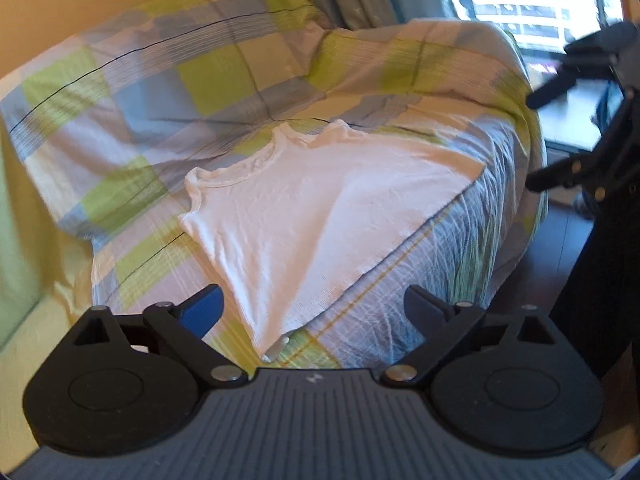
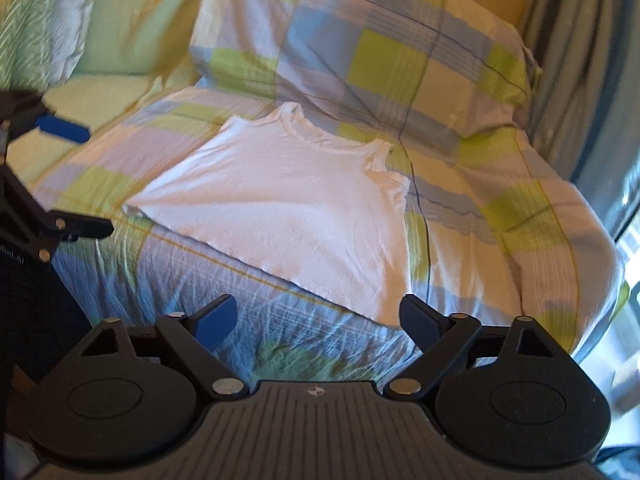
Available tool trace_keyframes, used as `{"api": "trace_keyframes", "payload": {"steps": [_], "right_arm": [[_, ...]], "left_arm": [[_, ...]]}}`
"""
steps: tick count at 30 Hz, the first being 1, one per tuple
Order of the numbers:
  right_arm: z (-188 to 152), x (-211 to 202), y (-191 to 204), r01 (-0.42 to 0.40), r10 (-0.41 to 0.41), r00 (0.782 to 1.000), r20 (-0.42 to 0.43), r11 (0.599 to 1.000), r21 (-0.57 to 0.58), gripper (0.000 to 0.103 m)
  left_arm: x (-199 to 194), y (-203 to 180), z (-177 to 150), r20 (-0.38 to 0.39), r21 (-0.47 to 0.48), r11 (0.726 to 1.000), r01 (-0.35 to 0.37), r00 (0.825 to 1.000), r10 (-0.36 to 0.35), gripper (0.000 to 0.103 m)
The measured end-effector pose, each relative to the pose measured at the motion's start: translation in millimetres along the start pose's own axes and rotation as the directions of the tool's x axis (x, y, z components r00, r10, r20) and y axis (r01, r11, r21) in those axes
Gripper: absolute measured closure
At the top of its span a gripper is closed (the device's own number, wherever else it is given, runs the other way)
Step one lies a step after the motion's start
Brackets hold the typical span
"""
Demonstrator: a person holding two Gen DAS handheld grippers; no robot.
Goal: Fold clothes
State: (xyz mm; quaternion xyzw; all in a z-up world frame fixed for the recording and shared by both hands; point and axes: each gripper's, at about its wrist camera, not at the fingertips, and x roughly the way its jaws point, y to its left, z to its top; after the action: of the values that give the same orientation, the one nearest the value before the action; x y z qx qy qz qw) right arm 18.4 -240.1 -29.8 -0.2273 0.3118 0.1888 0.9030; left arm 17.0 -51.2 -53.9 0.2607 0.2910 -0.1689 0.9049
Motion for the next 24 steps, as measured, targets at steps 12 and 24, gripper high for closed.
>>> {"api": "trace_keyframes", "payload": {"steps": [12, 24], "right_arm": [[7.1, 85.1, 8.2, -0.103, 0.095, 0.994, -0.047, 0.976, -0.190, 0.041], [23.7, 117.1, 37.6, -0.153, 0.160, 0.987, 0.015, 0.962, -0.227, 0.031]], "left_arm": [[81.2, -6.7, -37.2, -0.059, 0.485, 0.874, 0.004, 0.998, 0.028, 0.057], [89.0, 7.0, -34.3, -0.019, 0.568, 0.822, -0.027, 0.999, 0.046, 0.097]]}}
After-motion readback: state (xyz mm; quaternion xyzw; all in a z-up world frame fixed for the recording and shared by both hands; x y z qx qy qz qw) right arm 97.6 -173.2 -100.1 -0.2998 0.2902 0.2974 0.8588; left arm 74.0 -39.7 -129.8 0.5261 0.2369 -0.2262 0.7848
